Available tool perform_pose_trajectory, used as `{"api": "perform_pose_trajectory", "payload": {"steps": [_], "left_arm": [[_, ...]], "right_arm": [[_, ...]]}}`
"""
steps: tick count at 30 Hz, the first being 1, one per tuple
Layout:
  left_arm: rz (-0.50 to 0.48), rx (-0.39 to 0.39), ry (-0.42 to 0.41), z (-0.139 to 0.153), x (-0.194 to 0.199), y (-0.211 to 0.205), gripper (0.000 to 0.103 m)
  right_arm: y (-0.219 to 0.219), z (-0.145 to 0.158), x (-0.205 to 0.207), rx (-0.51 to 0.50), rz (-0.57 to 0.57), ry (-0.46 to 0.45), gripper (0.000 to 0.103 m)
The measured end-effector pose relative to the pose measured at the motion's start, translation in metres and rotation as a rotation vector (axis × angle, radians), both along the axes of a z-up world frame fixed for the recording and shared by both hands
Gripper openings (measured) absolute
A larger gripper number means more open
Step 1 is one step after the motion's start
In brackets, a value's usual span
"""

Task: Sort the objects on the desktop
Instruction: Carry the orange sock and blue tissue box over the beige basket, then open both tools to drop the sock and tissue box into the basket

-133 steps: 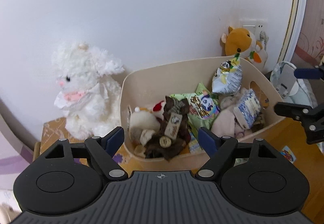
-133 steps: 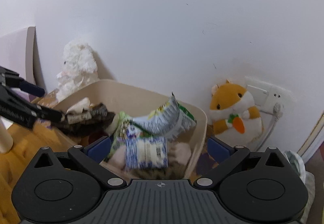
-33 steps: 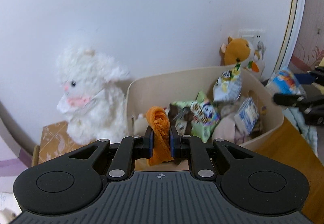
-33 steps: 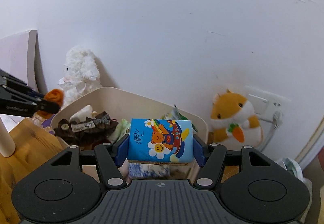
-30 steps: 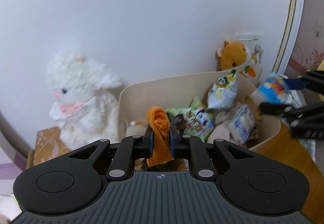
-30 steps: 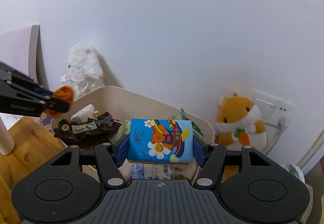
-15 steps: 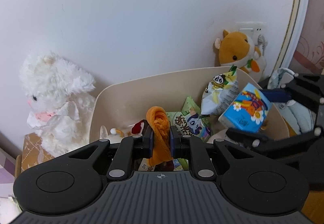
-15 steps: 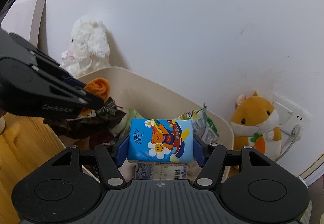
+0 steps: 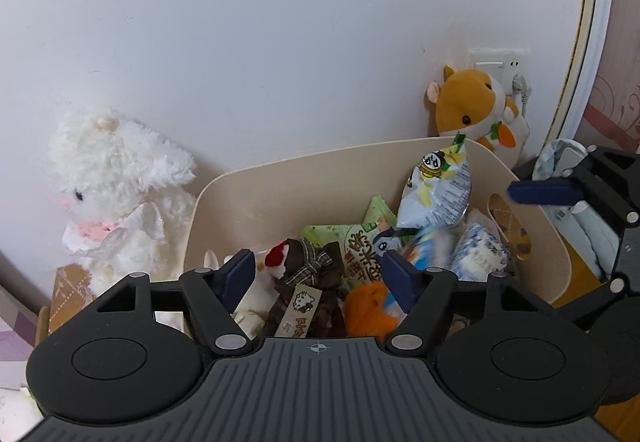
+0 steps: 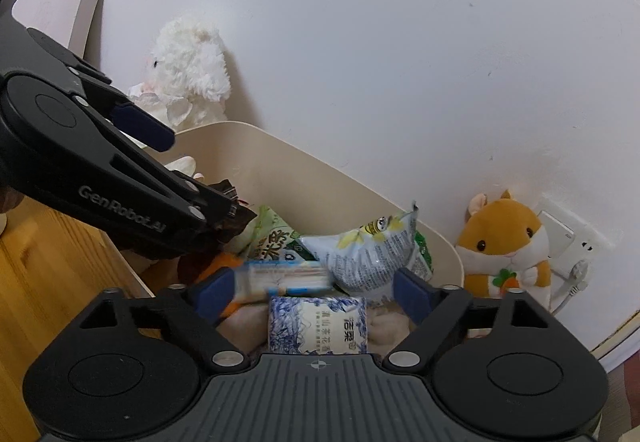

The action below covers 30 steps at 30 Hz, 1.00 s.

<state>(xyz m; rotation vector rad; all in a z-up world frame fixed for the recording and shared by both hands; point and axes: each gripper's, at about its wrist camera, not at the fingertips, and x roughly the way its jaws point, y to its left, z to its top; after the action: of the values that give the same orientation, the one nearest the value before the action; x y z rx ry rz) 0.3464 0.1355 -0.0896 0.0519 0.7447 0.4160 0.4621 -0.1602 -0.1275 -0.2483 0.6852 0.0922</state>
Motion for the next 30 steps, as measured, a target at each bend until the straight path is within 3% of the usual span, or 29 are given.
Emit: {"api": "perform_pose_trajectory", "payload": {"steps": [5, 18, 27, 30], "left_arm": [[0.014, -0.006, -0.023, 0.005, -0.011, -0.002, 0.078], [0.026, -0.026, -0.033, -0.005, -0.057, -0.02, 0.078], [-0.055, -0.061, 0.115, -0.048, -0.072, -0.032, 0.078], [-0.117, -0.035, 0.168, -0.064, -0.071, -0.038, 0.078]], "right_arm": [[-0.004, 0.007, -0.012, 0.02, -0.004, -0.026, 0.095], [-0.021, 0.011, -0.07, 0.114, -0.021, -0.076, 0.1], [-0.022, -0.03, -0.095, 0.114, -0.009, 0.043, 0.101], [-0.018, -0.045, -0.099, 0.102, 0.021, 0.071, 0.101]]}}
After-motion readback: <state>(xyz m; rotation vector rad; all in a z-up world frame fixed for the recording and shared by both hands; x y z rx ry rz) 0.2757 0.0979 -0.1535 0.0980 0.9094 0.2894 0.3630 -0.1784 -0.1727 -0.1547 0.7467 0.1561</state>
